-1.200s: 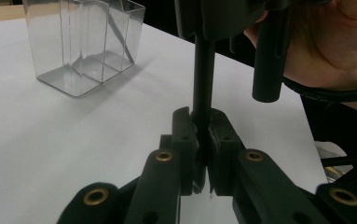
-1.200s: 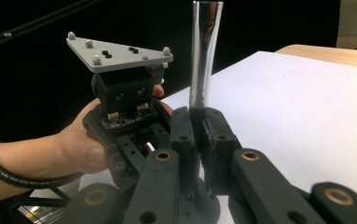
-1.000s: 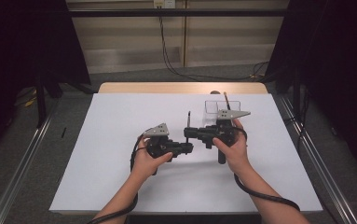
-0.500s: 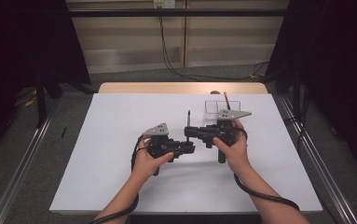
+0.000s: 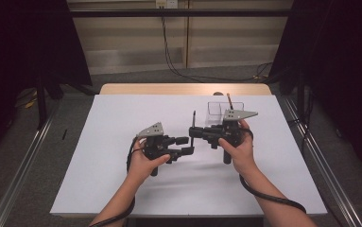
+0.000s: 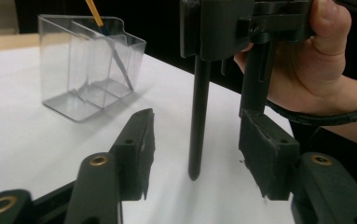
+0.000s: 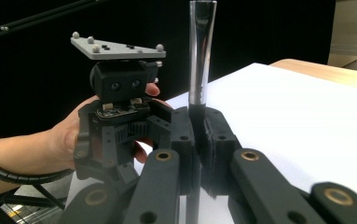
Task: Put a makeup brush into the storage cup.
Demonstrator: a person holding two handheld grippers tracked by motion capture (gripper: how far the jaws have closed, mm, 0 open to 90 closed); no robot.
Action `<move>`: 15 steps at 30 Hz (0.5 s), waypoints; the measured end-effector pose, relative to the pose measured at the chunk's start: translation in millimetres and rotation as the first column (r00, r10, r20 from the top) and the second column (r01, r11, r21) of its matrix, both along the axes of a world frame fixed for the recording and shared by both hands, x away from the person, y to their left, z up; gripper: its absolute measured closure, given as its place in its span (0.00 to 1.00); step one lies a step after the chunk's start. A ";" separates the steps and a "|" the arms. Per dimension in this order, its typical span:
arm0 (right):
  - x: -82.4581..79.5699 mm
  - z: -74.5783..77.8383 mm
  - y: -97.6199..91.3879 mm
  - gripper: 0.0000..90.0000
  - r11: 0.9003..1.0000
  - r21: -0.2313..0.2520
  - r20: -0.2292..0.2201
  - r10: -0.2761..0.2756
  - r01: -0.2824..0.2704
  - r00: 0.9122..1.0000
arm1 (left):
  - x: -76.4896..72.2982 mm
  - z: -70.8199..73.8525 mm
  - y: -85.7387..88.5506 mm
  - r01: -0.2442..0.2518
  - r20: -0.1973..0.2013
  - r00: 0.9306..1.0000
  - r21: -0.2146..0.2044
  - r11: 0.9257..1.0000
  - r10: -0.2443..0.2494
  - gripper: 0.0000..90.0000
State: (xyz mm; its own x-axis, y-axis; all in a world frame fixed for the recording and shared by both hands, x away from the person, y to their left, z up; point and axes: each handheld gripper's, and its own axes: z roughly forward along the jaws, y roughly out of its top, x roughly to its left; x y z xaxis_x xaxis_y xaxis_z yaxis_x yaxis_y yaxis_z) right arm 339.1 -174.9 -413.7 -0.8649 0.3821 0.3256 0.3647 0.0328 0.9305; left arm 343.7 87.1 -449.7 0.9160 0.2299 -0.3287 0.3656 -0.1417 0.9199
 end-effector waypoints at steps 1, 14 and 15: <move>0.3 0.2 -0.6 0.94 1.000 -0.001 0.003 0.001 -0.001 1.000 | 0.0 0.3 1.4 0.002 0.002 1.000 -0.001 1.000 -0.002 0.49; 0.2 1.6 -8.8 0.94 1.000 -0.004 0.028 0.008 -0.008 1.000 | 0.8 8.1 12.0 -0.060 0.029 0.998 0.007 0.998 0.060 0.27; 0.4 1.8 -9.4 0.94 1.000 -0.004 0.029 0.008 -0.008 1.000 | 0.8 8.5 12.5 -0.063 0.030 0.998 0.012 0.998 0.062 0.24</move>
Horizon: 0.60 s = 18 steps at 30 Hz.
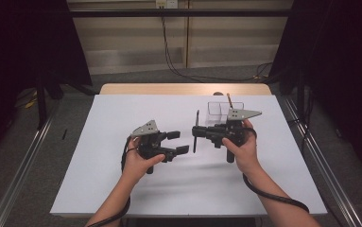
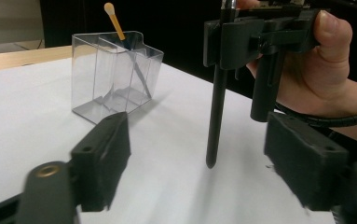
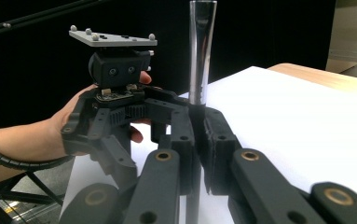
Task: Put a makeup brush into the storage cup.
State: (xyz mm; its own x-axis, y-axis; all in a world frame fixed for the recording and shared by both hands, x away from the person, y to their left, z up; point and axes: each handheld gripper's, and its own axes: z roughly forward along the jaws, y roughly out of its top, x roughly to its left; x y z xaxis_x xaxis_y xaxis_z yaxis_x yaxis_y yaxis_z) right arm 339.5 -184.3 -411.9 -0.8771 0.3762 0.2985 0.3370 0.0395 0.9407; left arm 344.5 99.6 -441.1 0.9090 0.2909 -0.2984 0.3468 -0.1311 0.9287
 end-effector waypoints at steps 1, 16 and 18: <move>0.3 0.1 -0.5 0.94 1.000 0.000 0.001 -0.003 0.003 1.000 | 0.0 0.3 0.6 -0.001 0.000 1.000 0.006 1.000 0.001 0.22; 0.9 0.7 -2.7 0.94 1.000 -0.011 0.010 -0.005 0.005 1.000 | -1.3 0.4 21.9 -0.079 0.049 0.996 0.059 0.995 0.076 0.05; 0.6 0.8 -3.2 0.94 1.000 -0.014 0.014 -0.003 0.003 1.000 | -1.5 1.5 24.6 -0.080 0.046 0.996 0.071 0.994 0.077 0.04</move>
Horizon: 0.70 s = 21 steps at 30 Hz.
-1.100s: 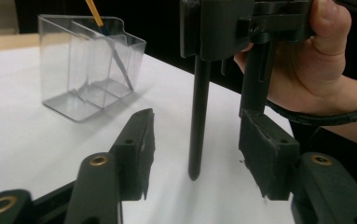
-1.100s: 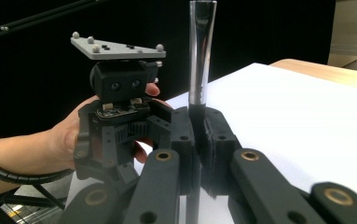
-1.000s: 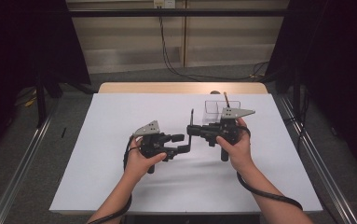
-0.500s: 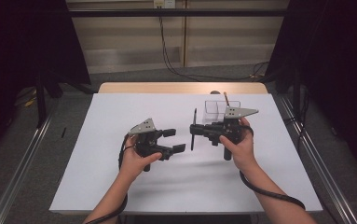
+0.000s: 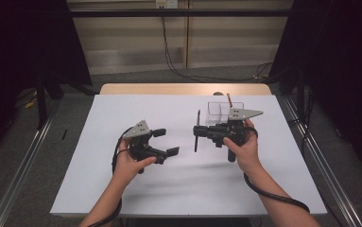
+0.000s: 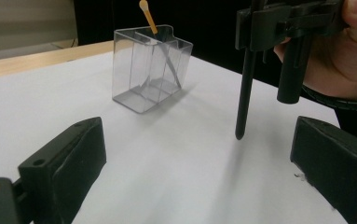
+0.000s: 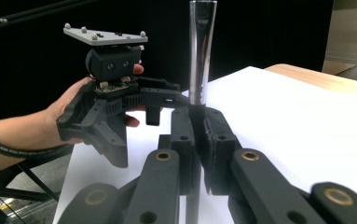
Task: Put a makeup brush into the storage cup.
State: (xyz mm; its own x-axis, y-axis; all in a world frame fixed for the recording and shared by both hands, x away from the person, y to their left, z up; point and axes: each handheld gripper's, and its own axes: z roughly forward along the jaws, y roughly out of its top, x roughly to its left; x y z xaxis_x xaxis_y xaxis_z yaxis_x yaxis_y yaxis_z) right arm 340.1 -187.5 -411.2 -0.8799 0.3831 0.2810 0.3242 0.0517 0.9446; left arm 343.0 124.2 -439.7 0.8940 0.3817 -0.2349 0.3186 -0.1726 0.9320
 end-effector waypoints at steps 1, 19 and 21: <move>-0.3 0.0 -0.3 0.94 1.000 -0.004 0.003 -0.001 0.001 1.000 | -0.4 0.8 0.9 -0.008 0.005 1.000 0.007 1.000 0.008 0.03; -2.2 4.0 -10.8 0.93 1.000 -0.026 0.023 -0.018 0.018 1.000 | -7.4 5.5 30.1 -0.010 0.033 0.999 0.006 1.000 0.010 0.00; -2.7 4.6 -11.4 0.94 0.999 -0.027 0.025 -0.018 0.019 1.000 | -8.2 6.5 32.6 -0.001 0.046 0.999 0.024 1.000 0.000 0.00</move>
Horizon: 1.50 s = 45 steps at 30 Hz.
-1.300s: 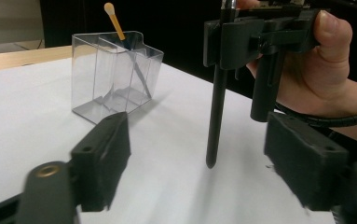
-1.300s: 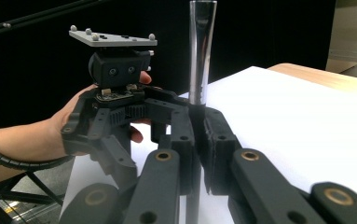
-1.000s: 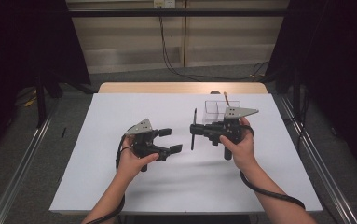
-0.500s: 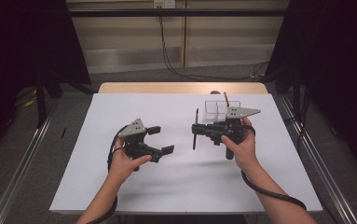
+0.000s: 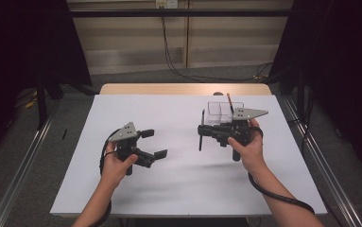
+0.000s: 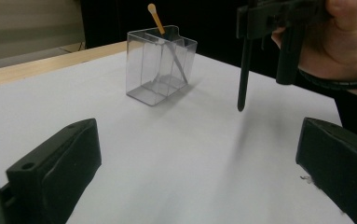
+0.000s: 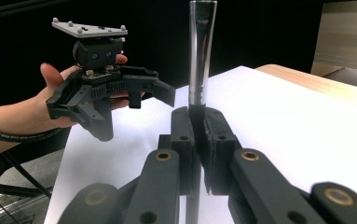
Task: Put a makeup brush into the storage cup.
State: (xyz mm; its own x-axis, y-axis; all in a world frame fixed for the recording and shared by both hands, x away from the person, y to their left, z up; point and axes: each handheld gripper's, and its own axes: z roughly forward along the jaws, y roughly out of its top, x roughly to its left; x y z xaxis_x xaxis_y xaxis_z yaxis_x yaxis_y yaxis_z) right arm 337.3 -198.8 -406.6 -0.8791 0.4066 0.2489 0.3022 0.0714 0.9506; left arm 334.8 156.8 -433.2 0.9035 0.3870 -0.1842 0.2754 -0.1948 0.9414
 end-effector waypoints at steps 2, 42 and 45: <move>-0.4 0.6 -1.2 0.93 1.000 -0.002 0.001 -0.003 0.003 1.000 | -0.8 1.4 2.4 0.000 0.009 1.000 0.005 1.000 0.000 0.00; 2.0 5.0 -15.6 0.93 1.000 -0.016 0.019 -0.024 0.024 1.000 | -18.2 -6.0 62.1 -0.086 0.030 0.996 0.063 0.994 0.084 0.00; 2.8 5.3 -17.3 0.93 1.000 -0.015 0.021 -0.026 0.026 0.999 | -19.6 -4.7 67.6 -0.093 0.040 0.995 0.058 0.994 0.090 0.00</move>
